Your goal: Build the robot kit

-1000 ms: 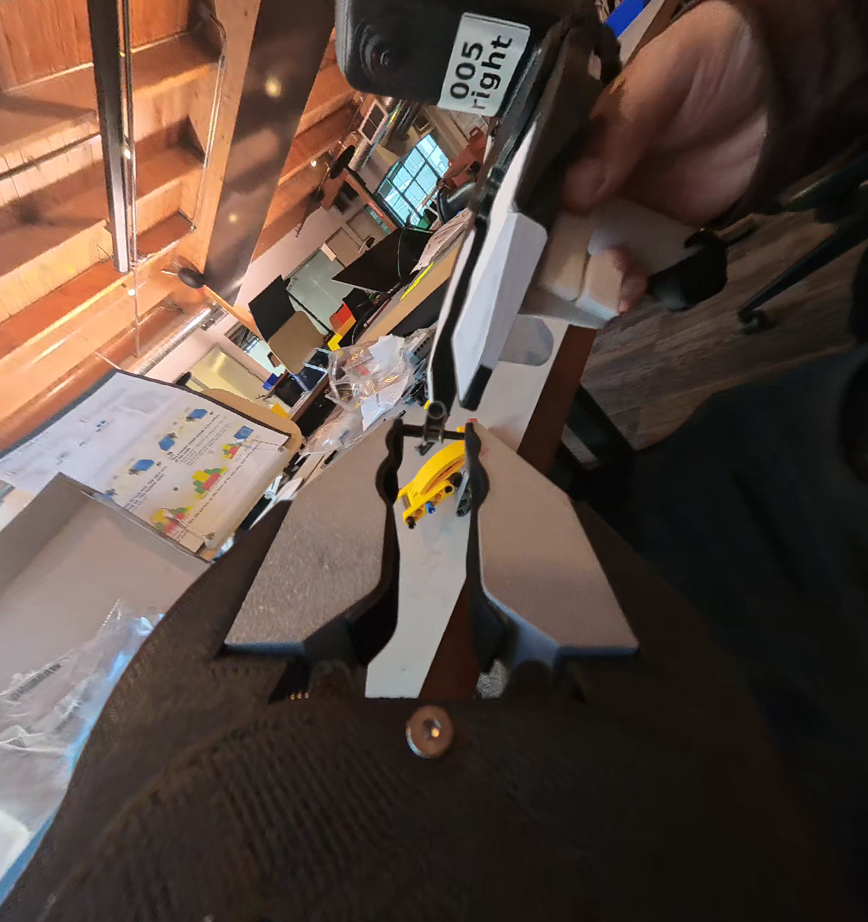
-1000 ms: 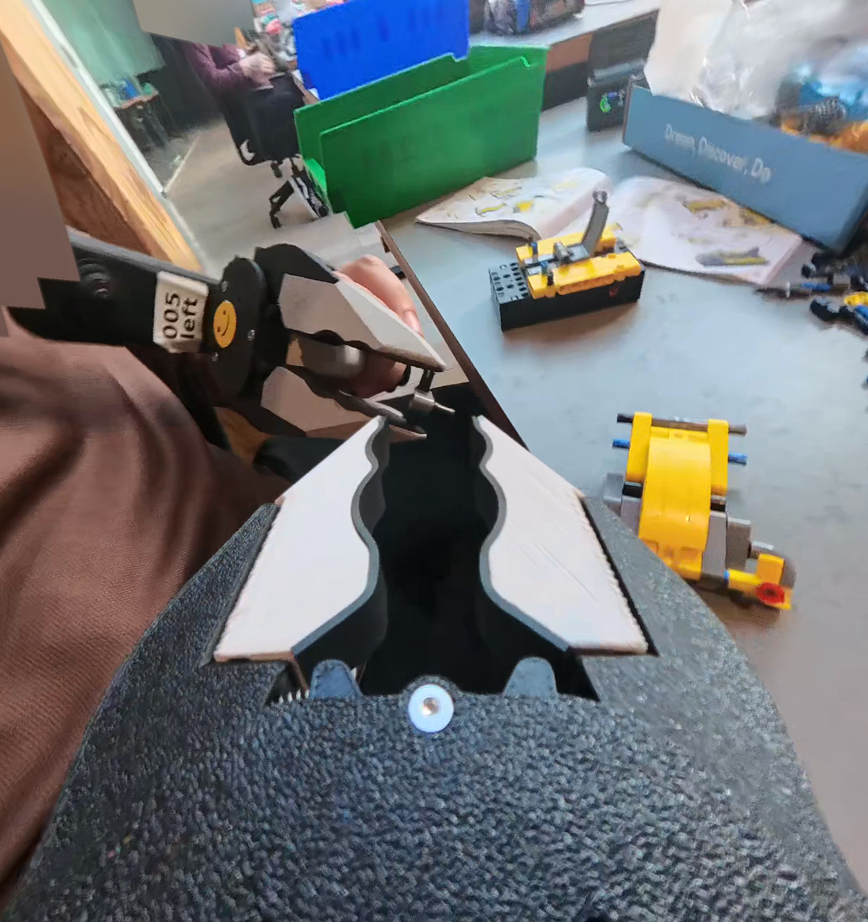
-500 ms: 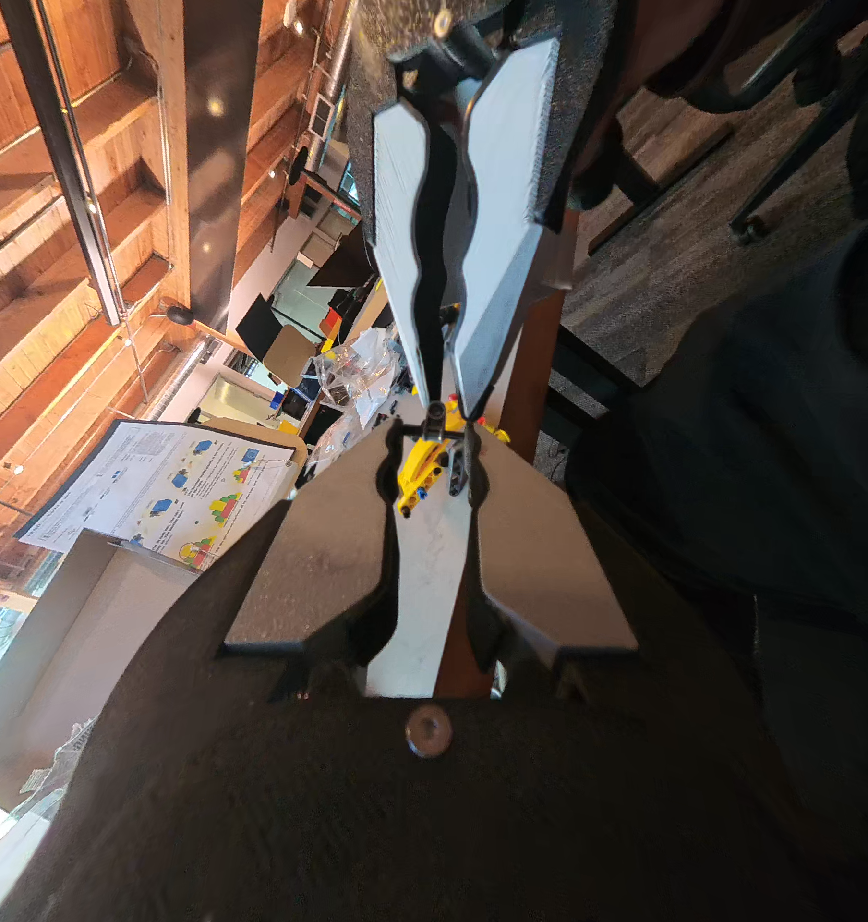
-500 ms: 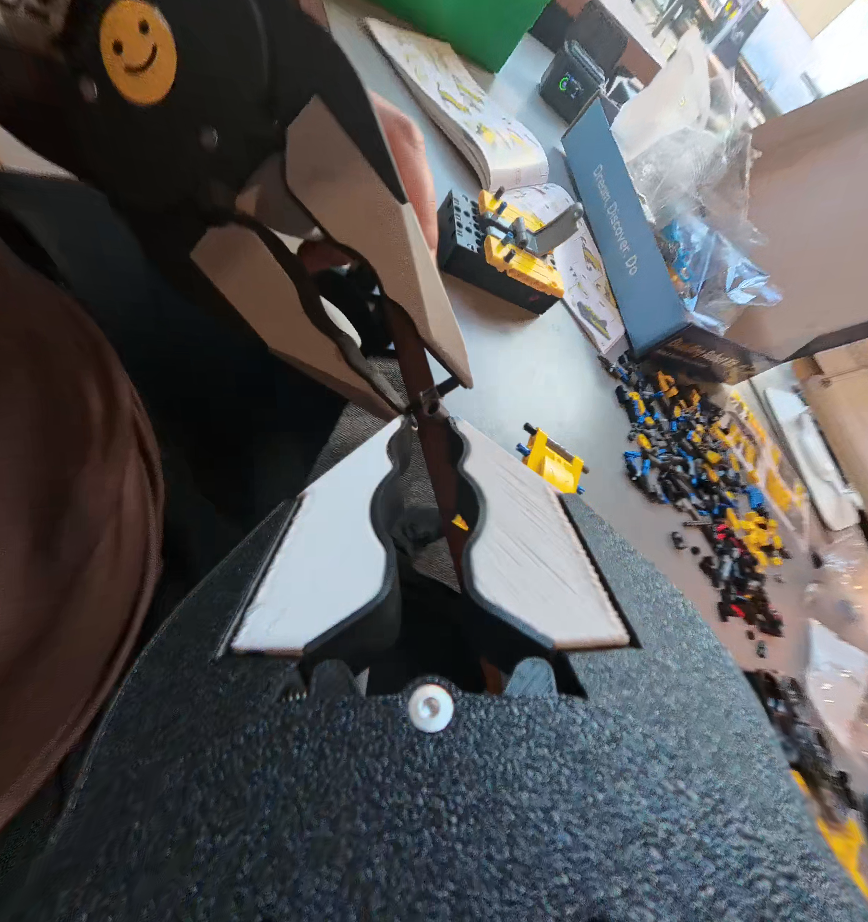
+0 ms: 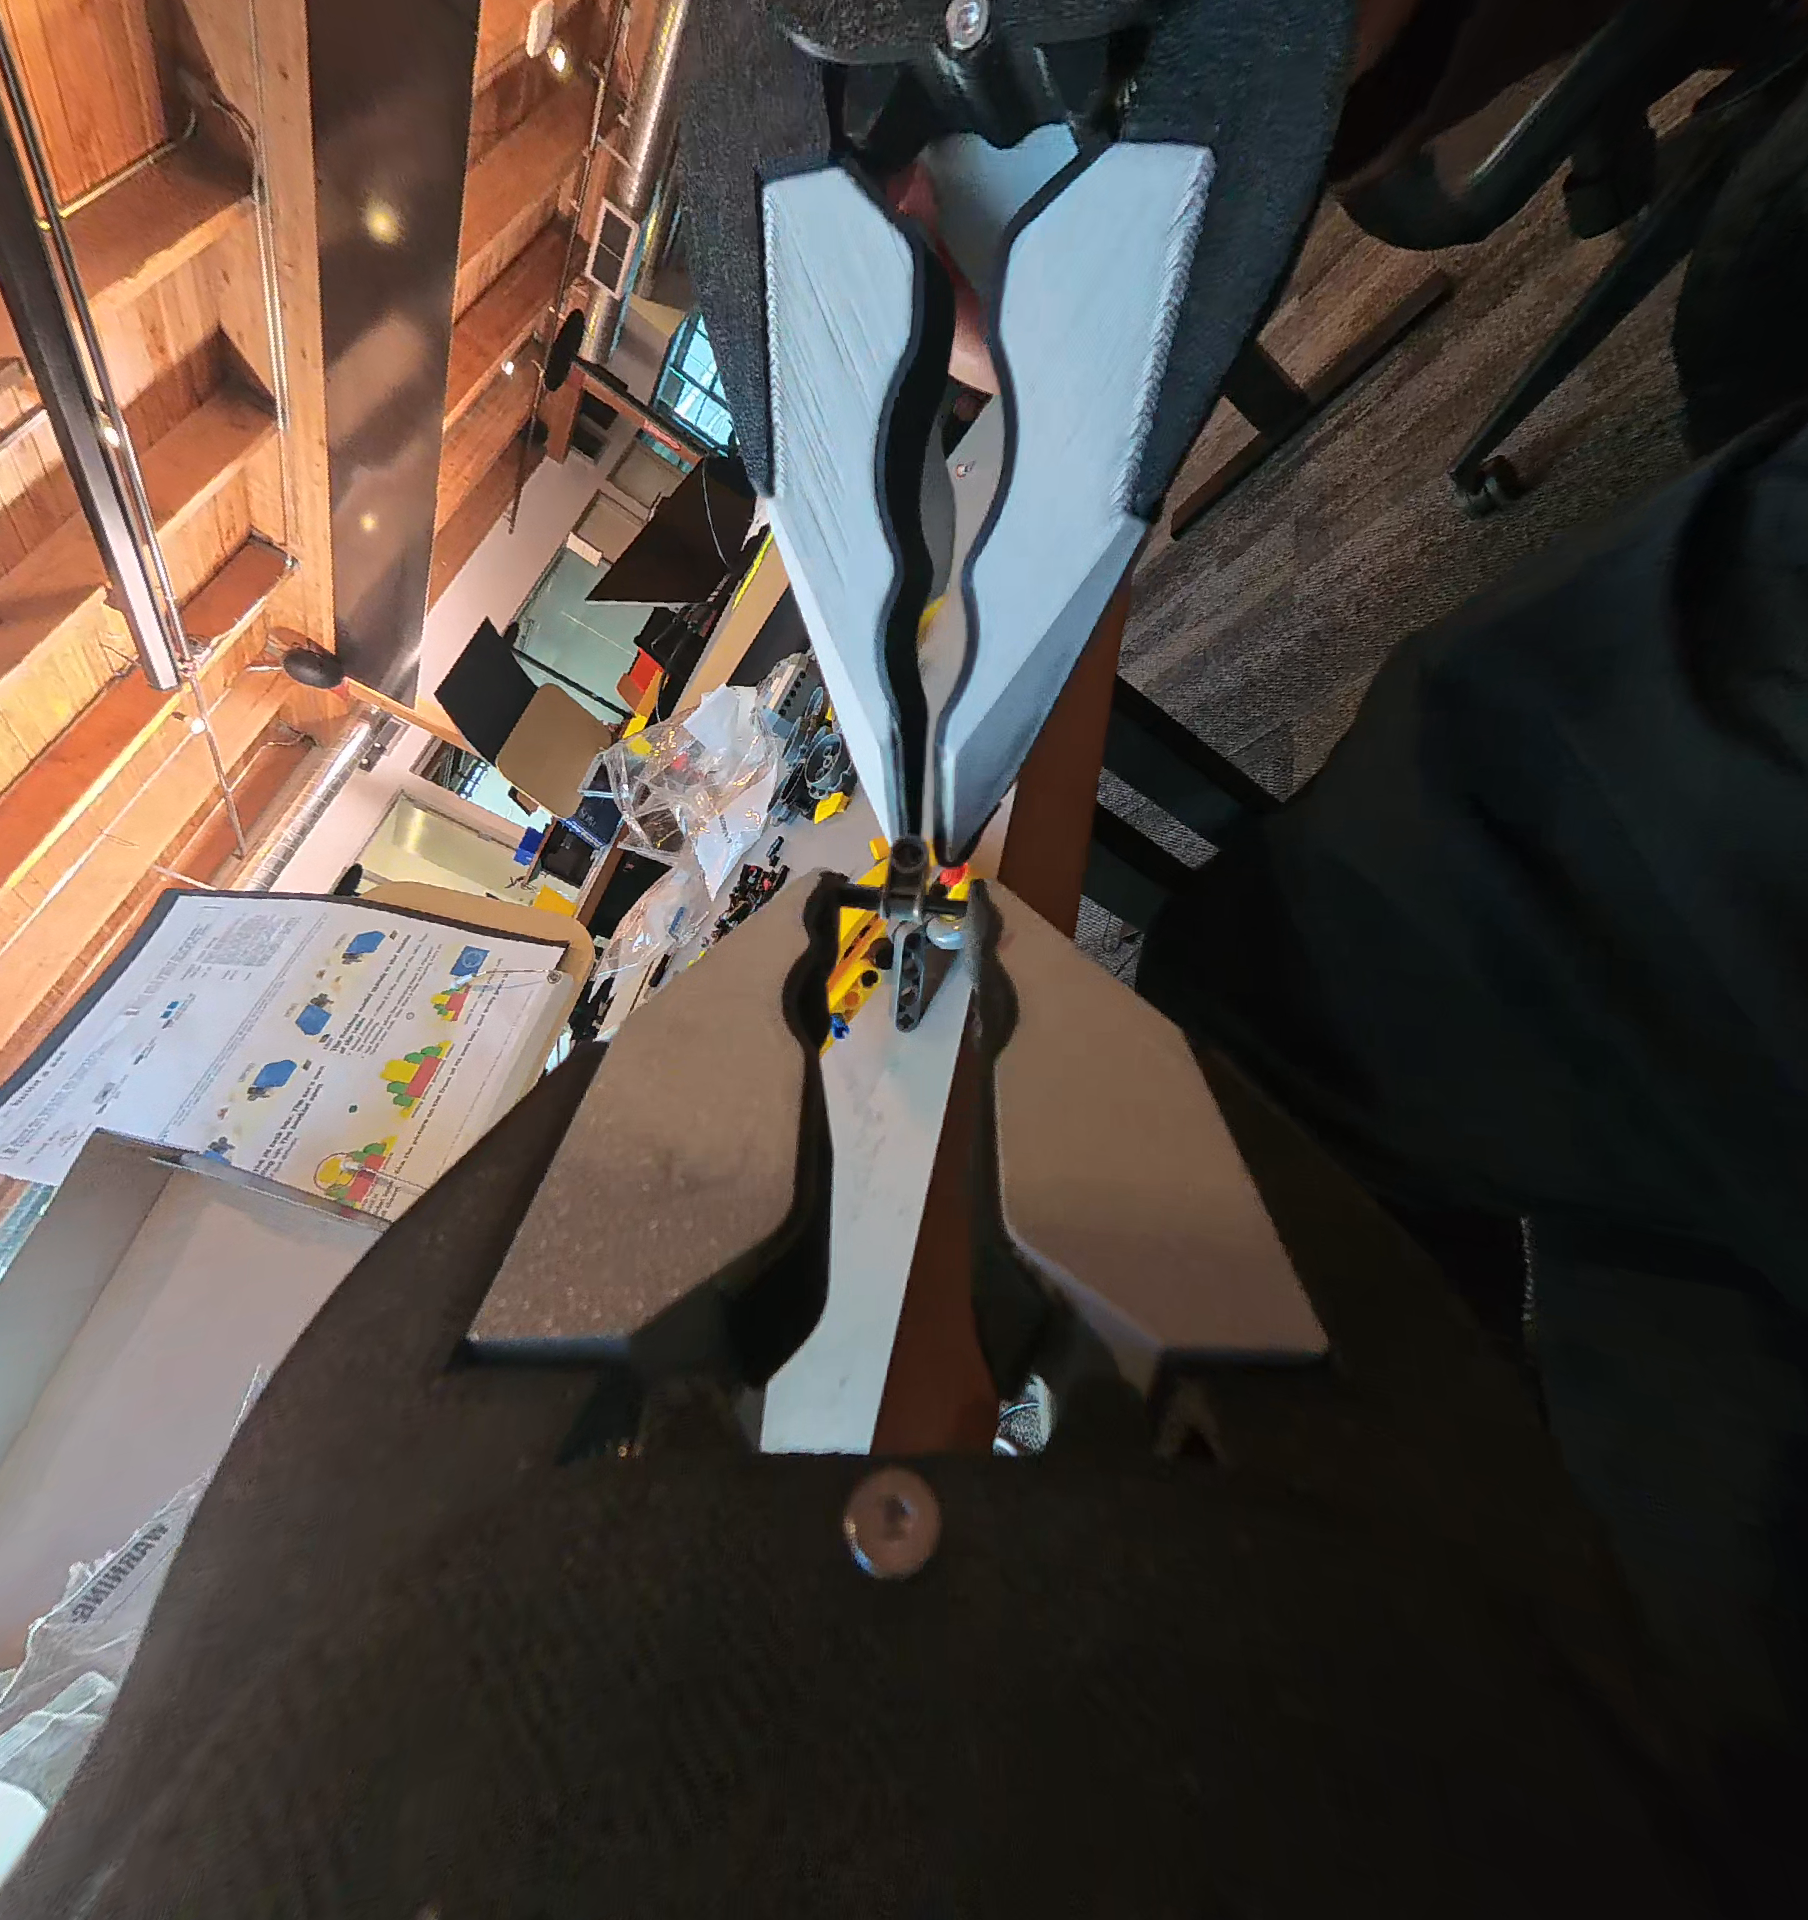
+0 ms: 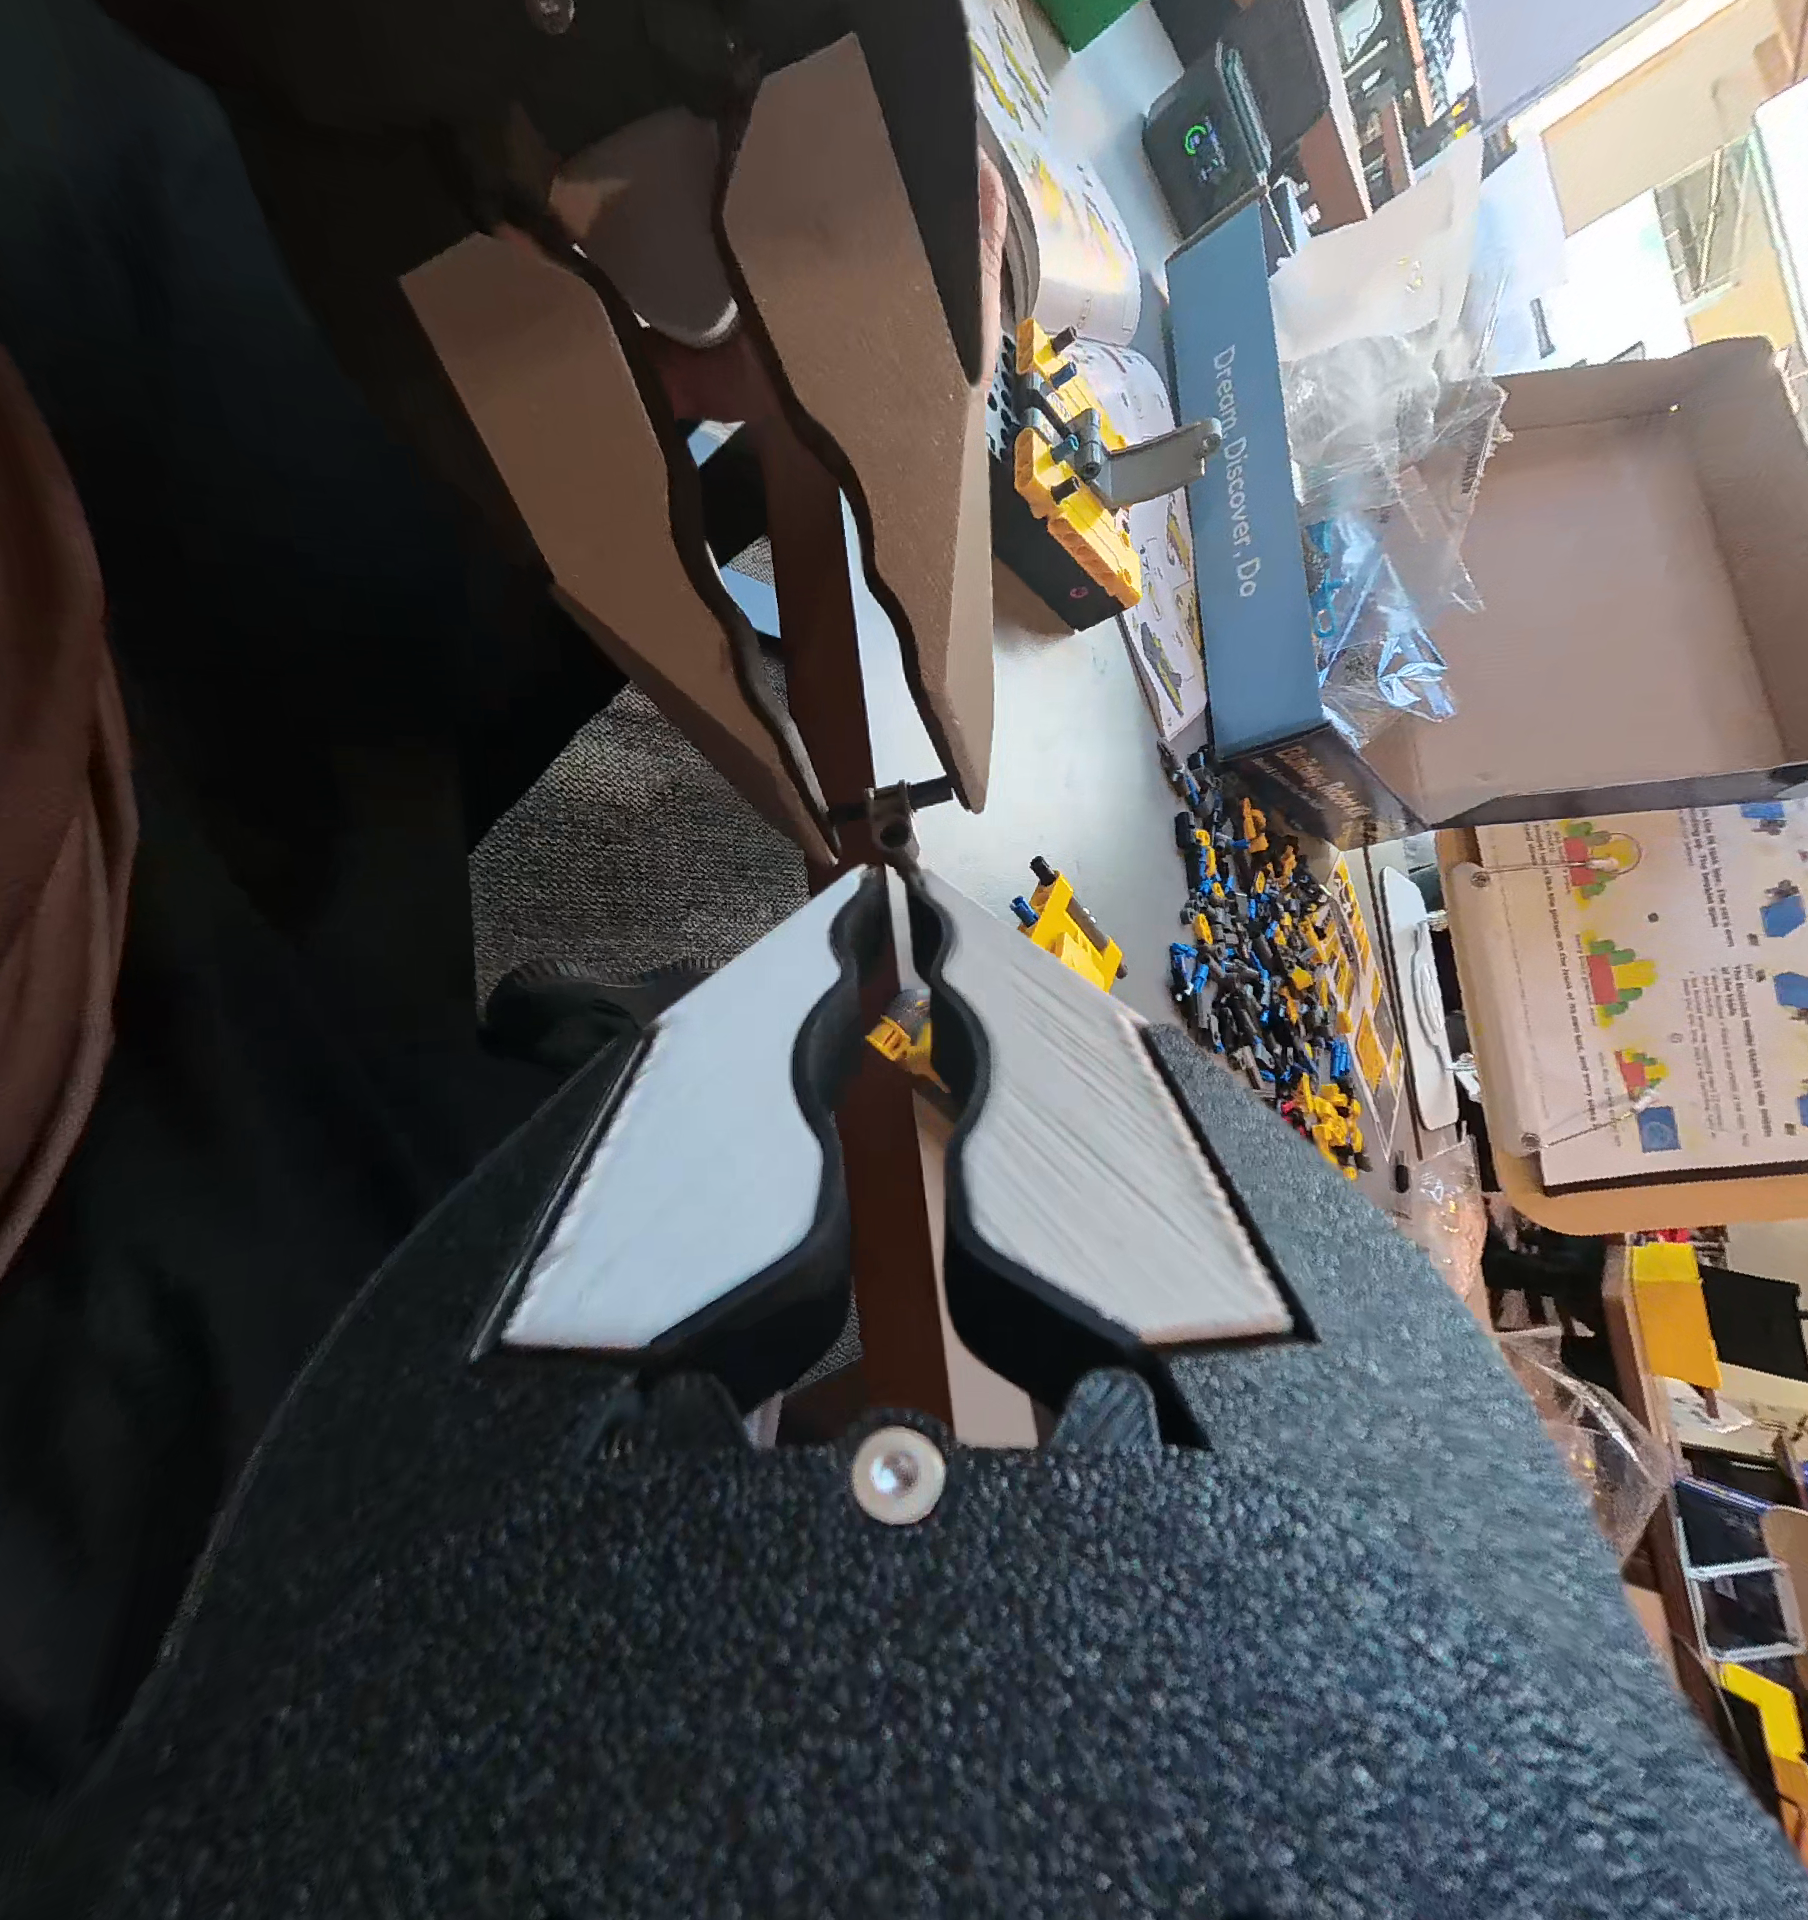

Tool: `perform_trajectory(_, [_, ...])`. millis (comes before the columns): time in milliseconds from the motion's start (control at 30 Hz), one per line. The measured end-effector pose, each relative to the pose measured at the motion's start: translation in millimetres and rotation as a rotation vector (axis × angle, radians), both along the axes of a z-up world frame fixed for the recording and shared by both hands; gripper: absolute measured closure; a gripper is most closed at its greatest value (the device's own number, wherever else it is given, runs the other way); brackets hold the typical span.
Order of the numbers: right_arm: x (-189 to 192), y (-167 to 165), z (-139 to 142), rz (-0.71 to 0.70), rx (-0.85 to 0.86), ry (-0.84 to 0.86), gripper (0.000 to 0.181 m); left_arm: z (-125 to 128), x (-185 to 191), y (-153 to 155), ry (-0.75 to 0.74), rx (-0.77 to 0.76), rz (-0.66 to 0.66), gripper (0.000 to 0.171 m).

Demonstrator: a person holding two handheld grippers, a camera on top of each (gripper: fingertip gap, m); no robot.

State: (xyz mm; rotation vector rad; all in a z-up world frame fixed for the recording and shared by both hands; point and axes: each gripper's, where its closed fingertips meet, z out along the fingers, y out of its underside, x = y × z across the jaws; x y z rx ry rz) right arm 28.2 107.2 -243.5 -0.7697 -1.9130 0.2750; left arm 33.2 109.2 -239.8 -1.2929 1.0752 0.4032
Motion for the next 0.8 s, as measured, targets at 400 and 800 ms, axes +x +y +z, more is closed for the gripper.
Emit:
perform_trajectory(400, [-3, -8, -2, 0.047, 0.011, 0.007, 0.174, -6, 6, -1, 0.012, -0.02, -0.013, 0.149])
perform_trajectory(800, [-4, -4, -9, 0.04, 0.03, -0.012, 0.171, -12, 6, -1, 0.027, -0.046, -0.013, 0.15])
